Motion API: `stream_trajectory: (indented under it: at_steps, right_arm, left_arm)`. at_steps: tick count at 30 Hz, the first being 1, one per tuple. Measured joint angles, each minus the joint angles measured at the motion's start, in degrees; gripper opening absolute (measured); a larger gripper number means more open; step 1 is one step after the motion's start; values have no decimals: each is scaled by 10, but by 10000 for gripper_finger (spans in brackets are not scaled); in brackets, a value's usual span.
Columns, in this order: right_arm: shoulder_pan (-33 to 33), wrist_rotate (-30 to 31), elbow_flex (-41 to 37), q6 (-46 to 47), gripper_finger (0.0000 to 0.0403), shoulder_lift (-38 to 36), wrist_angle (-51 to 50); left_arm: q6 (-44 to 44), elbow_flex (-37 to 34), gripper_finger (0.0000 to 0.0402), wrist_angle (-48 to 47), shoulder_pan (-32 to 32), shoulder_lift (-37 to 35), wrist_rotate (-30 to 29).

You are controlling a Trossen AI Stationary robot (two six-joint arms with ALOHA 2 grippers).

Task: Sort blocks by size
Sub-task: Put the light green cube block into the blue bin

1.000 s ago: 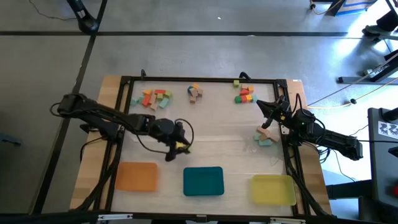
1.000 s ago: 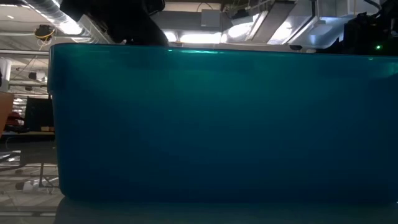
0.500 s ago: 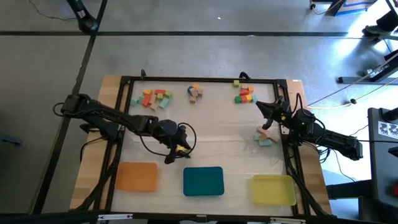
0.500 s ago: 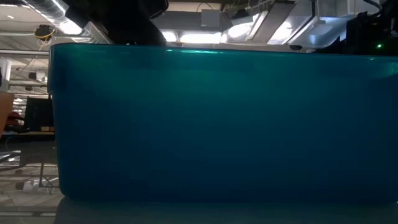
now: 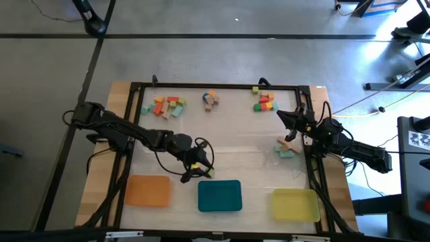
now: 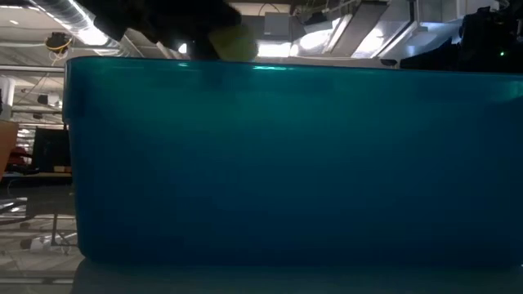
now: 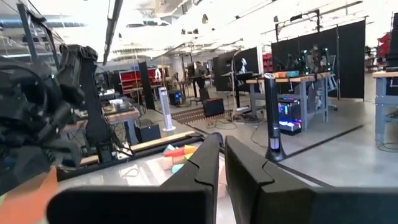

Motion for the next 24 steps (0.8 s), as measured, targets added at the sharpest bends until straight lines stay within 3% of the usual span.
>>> stream_trajectory:
  at_steps: [8,15,24]
  right_arm:
    - [0,-5,0,31,28,0,1]
    - [0,-5,0,65,28,0,0]
    - [0,-15,0,71,28,0,0]
  left_arm:
    - [-33,46,139,3,-37,81,12]
    - [-62,61,143,3,-55,96,13]
    - [-74,61,220,-8,-49,89,15]
